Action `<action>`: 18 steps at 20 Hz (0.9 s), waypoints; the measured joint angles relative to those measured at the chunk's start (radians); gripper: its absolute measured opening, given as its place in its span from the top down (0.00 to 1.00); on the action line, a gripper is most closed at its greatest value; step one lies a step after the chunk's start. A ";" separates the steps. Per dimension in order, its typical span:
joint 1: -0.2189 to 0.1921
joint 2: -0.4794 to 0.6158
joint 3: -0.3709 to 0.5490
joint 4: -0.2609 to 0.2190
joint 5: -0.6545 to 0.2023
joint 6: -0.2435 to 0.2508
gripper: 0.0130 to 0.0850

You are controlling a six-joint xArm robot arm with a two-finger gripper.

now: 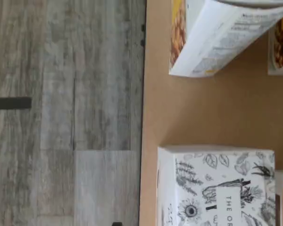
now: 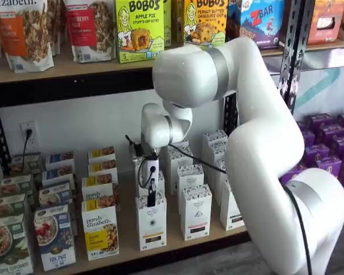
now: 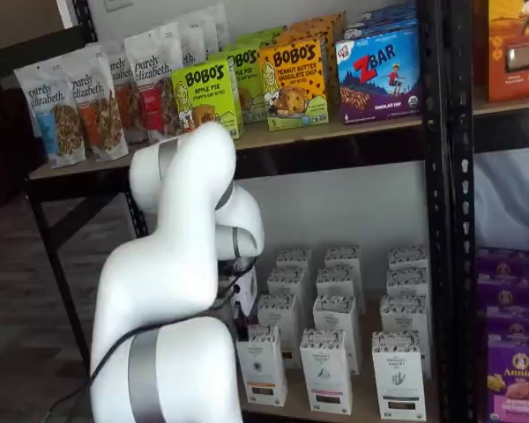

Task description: Pick up the white box with a yellow strip in the middle, on the bottom shelf, the fourth box from the left

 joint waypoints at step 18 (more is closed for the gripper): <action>-0.023 0.162 -0.199 -0.038 0.051 0.010 0.00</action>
